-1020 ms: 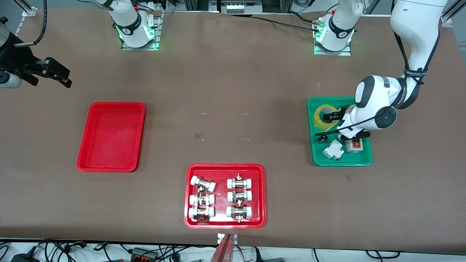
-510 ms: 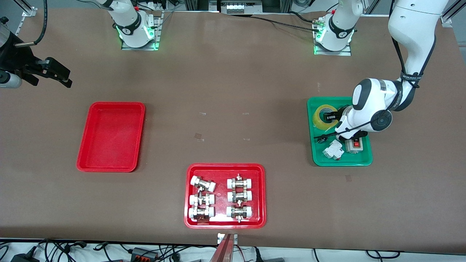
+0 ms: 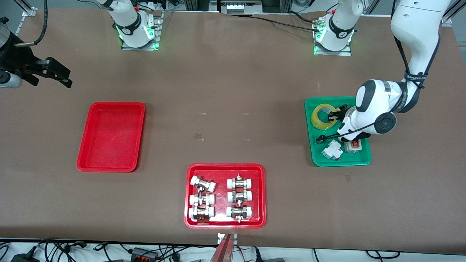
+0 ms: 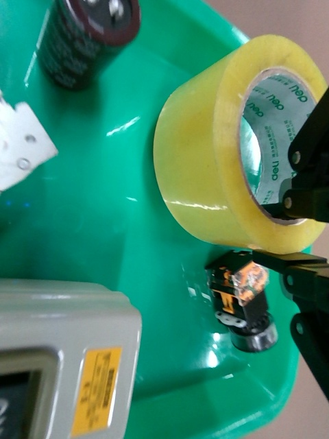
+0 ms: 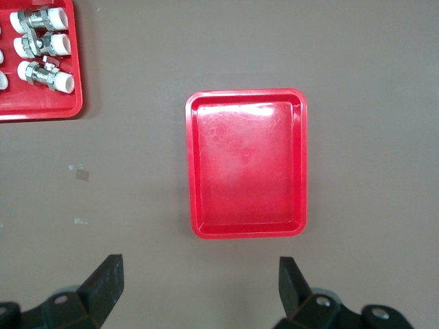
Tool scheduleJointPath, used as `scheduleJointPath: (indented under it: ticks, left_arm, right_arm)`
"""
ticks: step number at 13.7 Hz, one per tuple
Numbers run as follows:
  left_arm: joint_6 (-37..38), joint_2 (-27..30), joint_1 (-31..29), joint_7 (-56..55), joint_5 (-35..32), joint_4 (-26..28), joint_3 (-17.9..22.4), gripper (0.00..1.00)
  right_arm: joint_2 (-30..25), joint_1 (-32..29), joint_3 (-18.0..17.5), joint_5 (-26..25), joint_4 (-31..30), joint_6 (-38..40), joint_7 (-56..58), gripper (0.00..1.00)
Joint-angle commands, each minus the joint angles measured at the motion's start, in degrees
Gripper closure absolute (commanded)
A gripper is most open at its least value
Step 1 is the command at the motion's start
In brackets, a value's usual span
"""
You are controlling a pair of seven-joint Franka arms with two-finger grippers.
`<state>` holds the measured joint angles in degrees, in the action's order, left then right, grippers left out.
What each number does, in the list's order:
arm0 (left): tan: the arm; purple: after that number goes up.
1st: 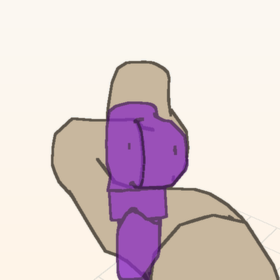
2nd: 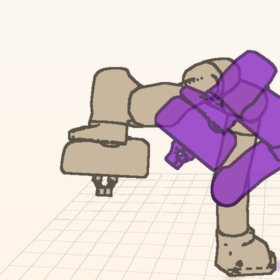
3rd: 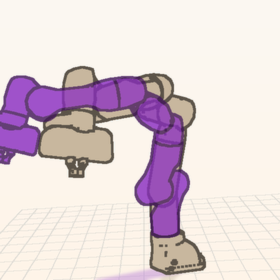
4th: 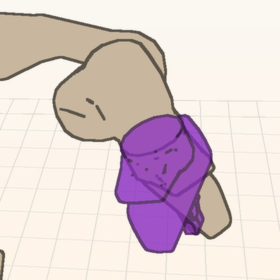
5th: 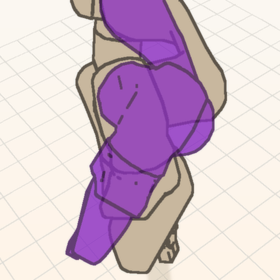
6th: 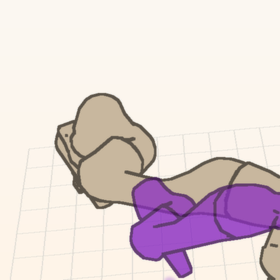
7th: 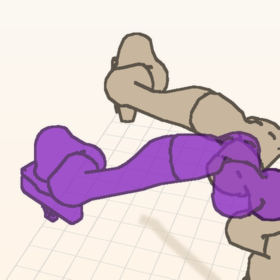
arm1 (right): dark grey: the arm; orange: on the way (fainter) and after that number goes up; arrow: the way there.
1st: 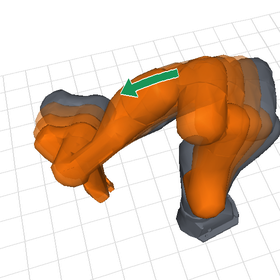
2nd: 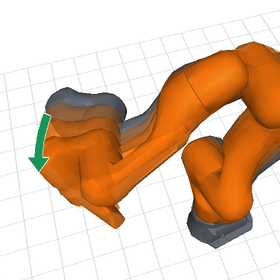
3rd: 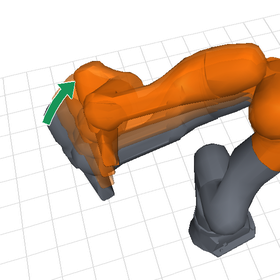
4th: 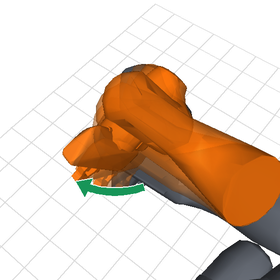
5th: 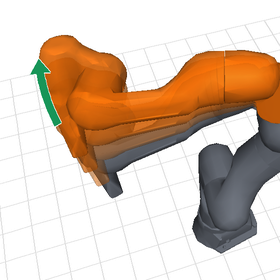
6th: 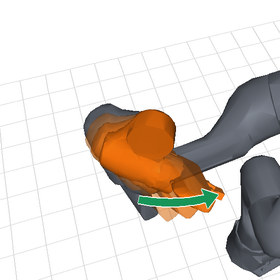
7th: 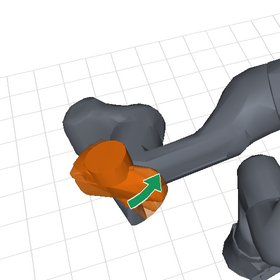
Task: Left arm passes tape to right arm into tray
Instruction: 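Lower the left gripper and grasp the clear tape roll, then lift the tape with the left gripper while the right gripper approaches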
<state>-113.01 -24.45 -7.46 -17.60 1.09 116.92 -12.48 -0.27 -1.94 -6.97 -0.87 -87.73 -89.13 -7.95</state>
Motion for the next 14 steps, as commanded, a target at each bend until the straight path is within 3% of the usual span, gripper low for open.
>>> scheduleJointPath:
  ticks: [1, 3, 9, 12, 14]
  left_arm:
    - [6.8, 1.2, 0.0, -0.6, -0.9, -5.1, -0.4, 0.99]
    - [13.3, 2.9, 0.5, -0.3, -1.0, -10.9, -1.6, 0.99]
    - [27.0, 2.2, 2.8, -3.0, 2.4, -34.1, -12.6, 0.99]
    - [26.2, 1.7, 6.1, -5.7, 7.5, -37.1, -14.2, 1.00]
    - [20.2, -1.0, 10.4, -6.9, 10.5, -37.8, -14.3, 1.00]
  right_arm:
    - [0.1, 0.1, -0.2, 0.5, 0.5, 0.4, -0.3, 0.00]
    - [0.1, 0.0, -0.2, 0.5, 0.5, 0.4, -0.2, 0.00]
    - [1.9, 0.4, -0.2, 0.7, -0.2, 0.5, 0.5, 0.00]
    - [5.9, -0.2, 0.0, 4.3, 0.0, 5.5, 3.5, 0.00]
    - [7.9, -0.5, 0.4, 9.0, -0.2, 7.0, 10.6, 0.00]
